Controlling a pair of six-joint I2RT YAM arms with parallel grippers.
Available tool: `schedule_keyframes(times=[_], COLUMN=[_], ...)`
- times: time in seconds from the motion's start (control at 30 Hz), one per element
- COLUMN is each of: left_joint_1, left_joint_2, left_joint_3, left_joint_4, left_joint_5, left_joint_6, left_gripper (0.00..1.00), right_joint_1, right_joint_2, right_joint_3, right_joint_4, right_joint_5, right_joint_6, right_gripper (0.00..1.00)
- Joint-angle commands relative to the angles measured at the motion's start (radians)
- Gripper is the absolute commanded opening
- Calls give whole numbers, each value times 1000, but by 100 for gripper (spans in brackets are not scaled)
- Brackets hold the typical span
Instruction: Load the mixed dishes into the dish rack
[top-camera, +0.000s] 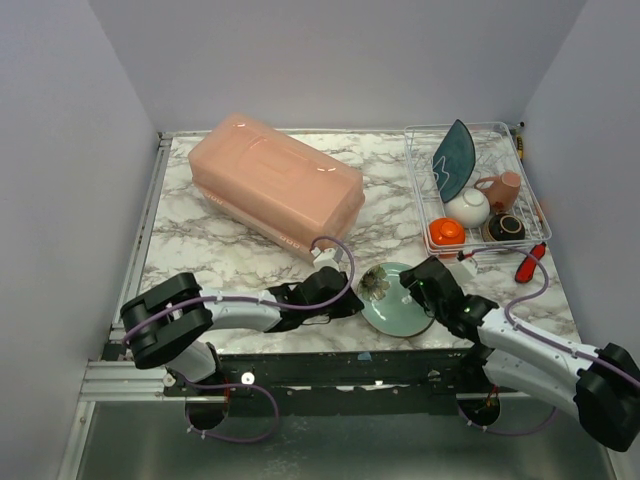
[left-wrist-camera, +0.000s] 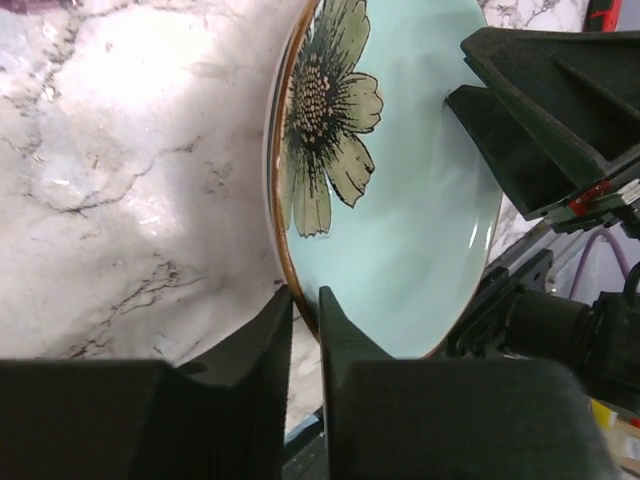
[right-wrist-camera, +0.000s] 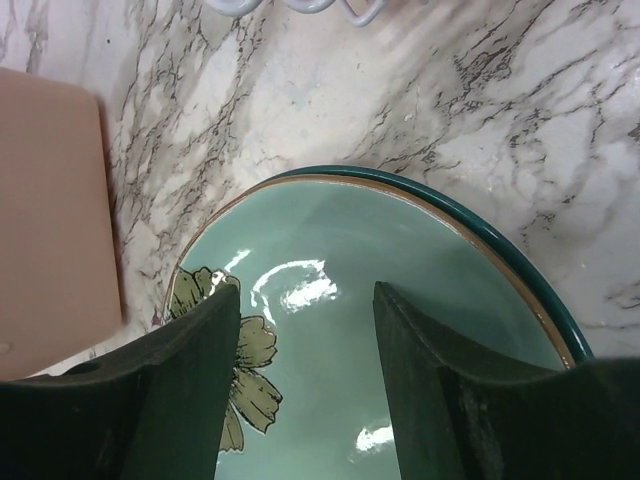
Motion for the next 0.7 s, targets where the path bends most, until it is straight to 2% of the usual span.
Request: schedule_keyframes(times=[0.0, 0.03, 0.17, 0.5, 0.67], left_joint_1=[0, 0, 0, 0, 0], left_joint_2=[-35, -30, -32, -191, -217], left_joint_3=[38, 60, 105, 25, -15], left_joint_4=[-5, -50, -142, -216, -214], left_joint_5=[-31, -36, -52, -152, -166], left_joint_6=[35, 38, 53, 34, 25], left_gripper=[5, 0, 0, 0, 0], right_joint_1=[0, 0, 1, 0, 0], right_joint_2=[58, 65, 84, 53, 57], right_joint_3=[-29, -20, 20, 61, 44], right_joint_4=[-106, -107, -131, -186, -157], right_joint_5=[-66, -66, -66, -37, -49], right_joint_6=[-43, -57, -104, -144, -139], right_gripper=[60, 60, 61, 73, 73])
